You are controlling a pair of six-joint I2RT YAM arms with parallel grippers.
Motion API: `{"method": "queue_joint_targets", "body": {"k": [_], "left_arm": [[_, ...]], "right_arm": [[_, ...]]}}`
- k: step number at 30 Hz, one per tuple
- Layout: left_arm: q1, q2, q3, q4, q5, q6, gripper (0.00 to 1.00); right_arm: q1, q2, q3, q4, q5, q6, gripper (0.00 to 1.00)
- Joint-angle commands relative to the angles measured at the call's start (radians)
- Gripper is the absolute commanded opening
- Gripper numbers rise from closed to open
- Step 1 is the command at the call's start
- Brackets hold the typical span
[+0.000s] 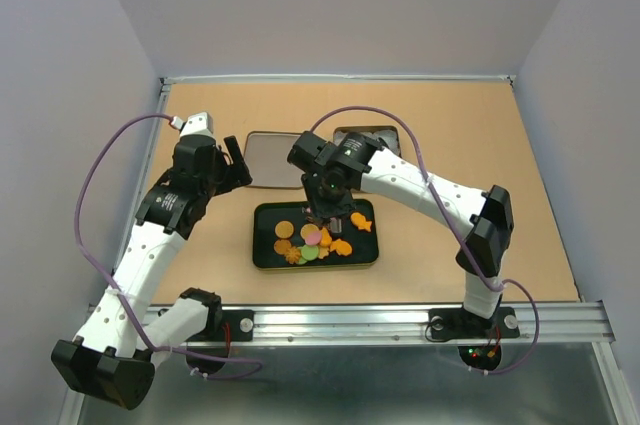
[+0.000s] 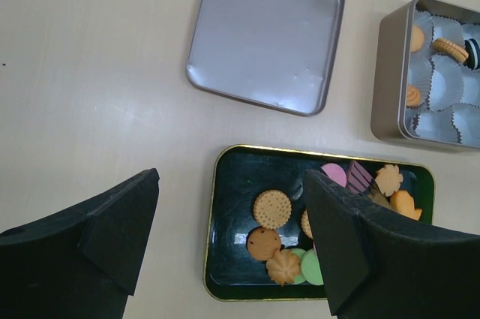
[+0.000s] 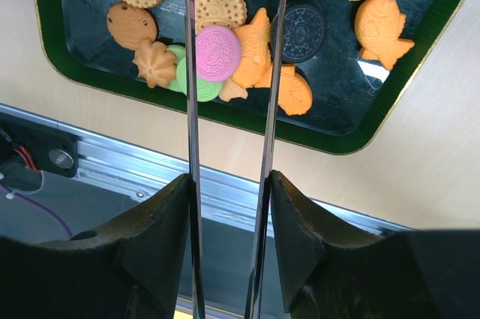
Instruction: Pack the cookies
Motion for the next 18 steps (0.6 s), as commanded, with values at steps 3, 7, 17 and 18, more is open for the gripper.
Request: {"method": "queue_joint_targets", "body": {"k": [3,7,17,18], "left_arm": [[-0.004,-0.013,-0.002,0.027,-0.030,0.036,0.89],[-0.004,-0.013,-0.002,0.027,-0.041,0.052,0.89],[-0.002,-0.025,-0.016,0.032,-0.046,0.059,0.89],[-0.002,-0.027,-0.016,0.032,-0.047,0.061,0.89]], "right_arm": [[0.027,0.044,0.098,-0.021,0.009,0.018,0.50],[0.030,0.062,0.113,-0.038,0.017,0.025,0.50],[0.030,0.090,0.132,-0.054,0.015,0.028,0.45],[0.030,0.094,0.144,-0.056,0.015,0.025,0.45]]}}
